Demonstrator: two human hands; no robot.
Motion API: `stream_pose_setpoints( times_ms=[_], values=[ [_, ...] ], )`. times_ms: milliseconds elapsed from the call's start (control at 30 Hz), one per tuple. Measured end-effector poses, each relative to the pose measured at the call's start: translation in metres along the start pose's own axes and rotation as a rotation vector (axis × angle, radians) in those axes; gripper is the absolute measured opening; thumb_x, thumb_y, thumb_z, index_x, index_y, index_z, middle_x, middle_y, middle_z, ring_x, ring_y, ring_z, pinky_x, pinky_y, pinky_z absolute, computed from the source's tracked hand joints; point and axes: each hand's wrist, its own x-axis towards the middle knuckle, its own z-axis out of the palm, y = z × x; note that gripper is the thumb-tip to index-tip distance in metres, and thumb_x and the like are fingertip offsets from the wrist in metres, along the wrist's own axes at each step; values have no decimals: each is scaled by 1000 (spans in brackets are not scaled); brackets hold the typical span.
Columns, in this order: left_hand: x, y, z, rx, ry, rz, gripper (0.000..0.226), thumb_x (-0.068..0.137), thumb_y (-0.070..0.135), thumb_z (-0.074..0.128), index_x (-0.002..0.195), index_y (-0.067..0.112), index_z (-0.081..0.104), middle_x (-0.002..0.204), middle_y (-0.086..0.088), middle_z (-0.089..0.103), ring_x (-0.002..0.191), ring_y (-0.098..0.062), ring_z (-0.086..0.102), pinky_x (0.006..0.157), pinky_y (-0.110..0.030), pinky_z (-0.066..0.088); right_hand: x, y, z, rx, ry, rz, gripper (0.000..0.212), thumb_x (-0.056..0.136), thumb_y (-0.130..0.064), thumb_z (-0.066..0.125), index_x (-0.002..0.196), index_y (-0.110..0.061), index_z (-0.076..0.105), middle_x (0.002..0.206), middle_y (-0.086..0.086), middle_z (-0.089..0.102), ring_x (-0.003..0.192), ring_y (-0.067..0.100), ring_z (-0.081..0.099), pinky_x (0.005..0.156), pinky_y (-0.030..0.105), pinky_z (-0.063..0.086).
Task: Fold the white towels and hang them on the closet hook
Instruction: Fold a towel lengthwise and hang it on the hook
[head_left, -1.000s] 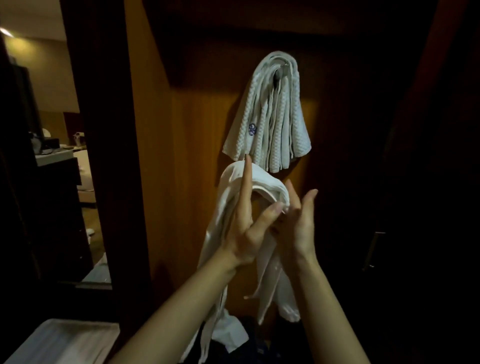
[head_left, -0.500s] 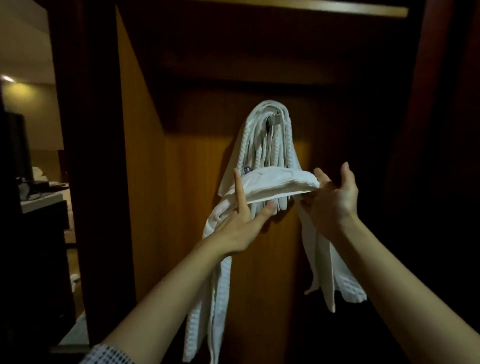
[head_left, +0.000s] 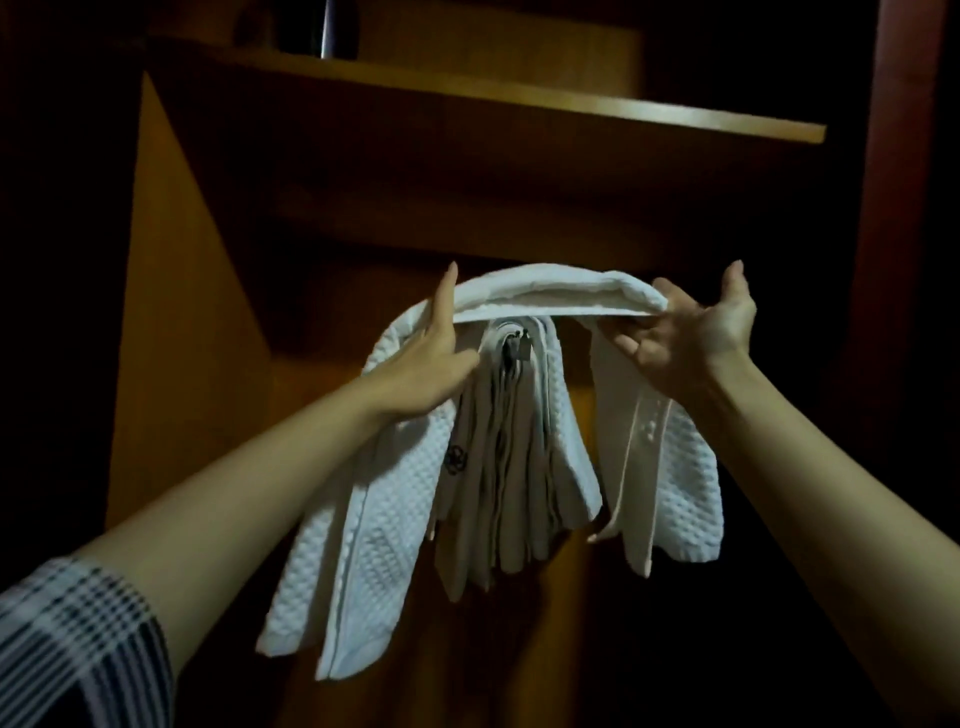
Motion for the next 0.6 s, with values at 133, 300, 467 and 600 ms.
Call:
stream_pose_setpoints(
  times_ms=[133, 300, 467, 600],
  values=[
    [40, -15, 5, 23, 24, -92, 85, 92, 11, 45, 146, 36, -15, 131, -9, 43, 66, 5, 49, 57, -17, 46, 47, 9, -4, -8, -5, 27, 80, 91, -68, 12, 151, -15, 14, 149, 23, 31, 134, 42, 35, 112, 53, 28],
    [50, -43, 35, 64, -20, -170, 88, 91, 5, 48, 147, 30, -16, 132, -23, 43, 54, 4, 51, 51, -16, 42, 81, 39, -29, -15, 153, 97, 58, 99, -48, 18, 144, -13, 32, 136, 18, 50, 115, 35, 54, 98, 46, 44],
    [25, -62, 67, -16, 67, -184, 93, 86, 11, 62, 147, 28, -7, 140, -8, 38, 102, -6, 54, 82, -20, 50, 67, 88, -73, -749, 192, -168, 26, 89, -4, 44, 98, -20, 62, 95, 9, 65, 88, 23, 63, 84, 48, 54],
    [17, -60, 67, 168, 210, -480, 43, 83, 38, 68, 110, 14, 46, 85, -5, 65, 55, -14, 63, 45, -29, 48, 54, 97, -85, -1005, 141, -179, 21, 83, -17, 69, 103, -13, 64, 87, 6, 71, 76, 18, 71, 71, 42, 60]
  ],
)
